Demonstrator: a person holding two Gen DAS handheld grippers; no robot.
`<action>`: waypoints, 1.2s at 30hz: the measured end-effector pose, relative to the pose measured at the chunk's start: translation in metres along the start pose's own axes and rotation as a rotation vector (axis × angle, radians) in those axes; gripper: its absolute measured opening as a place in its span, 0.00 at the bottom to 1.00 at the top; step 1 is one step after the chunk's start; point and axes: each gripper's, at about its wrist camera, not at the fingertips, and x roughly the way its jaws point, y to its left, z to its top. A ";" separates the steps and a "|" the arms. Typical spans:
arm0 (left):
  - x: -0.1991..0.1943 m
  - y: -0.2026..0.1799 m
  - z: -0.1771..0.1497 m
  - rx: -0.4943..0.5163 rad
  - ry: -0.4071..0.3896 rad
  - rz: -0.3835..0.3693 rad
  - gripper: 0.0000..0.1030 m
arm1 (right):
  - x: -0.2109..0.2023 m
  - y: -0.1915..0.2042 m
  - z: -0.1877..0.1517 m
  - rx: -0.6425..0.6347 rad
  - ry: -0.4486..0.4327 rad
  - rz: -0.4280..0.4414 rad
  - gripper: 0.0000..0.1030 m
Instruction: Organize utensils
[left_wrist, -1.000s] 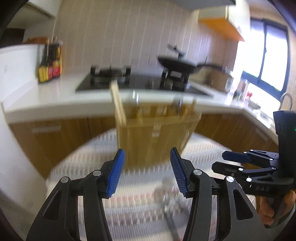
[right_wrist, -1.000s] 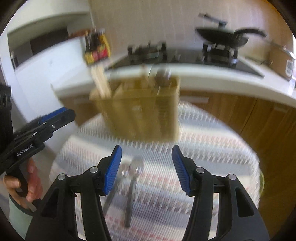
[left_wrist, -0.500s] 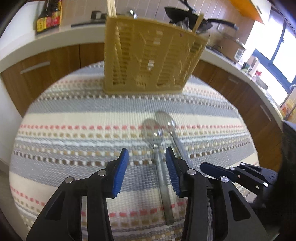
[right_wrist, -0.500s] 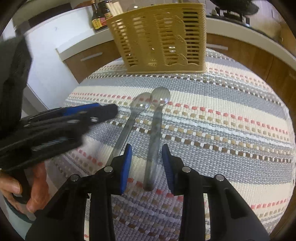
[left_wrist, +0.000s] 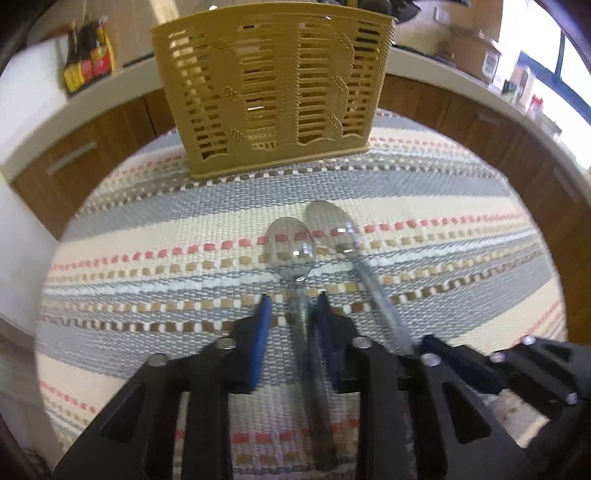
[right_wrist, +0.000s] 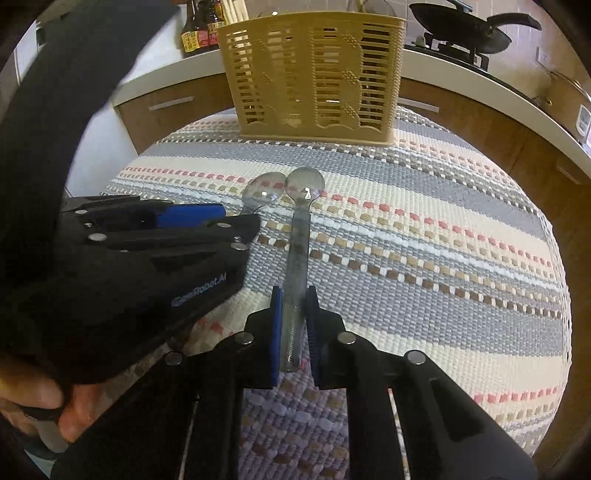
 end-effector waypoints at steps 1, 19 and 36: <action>0.000 -0.003 0.000 0.011 -0.001 0.019 0.12 | -0.003 -0.002 0.000 0.004 -0.001 0.001 0.10; -0.027 0.048 -0.039 -0.081 0.000 -0.016 0.11 | -0.014 -0.038 -0.004 0.128 0.091 0.059 0.11; -0.014 0.060 -0.012 -0.021 0.123 -0.096 0.32 | 0.031 -0.045 0.065 0.134 0.257 0.117 0.13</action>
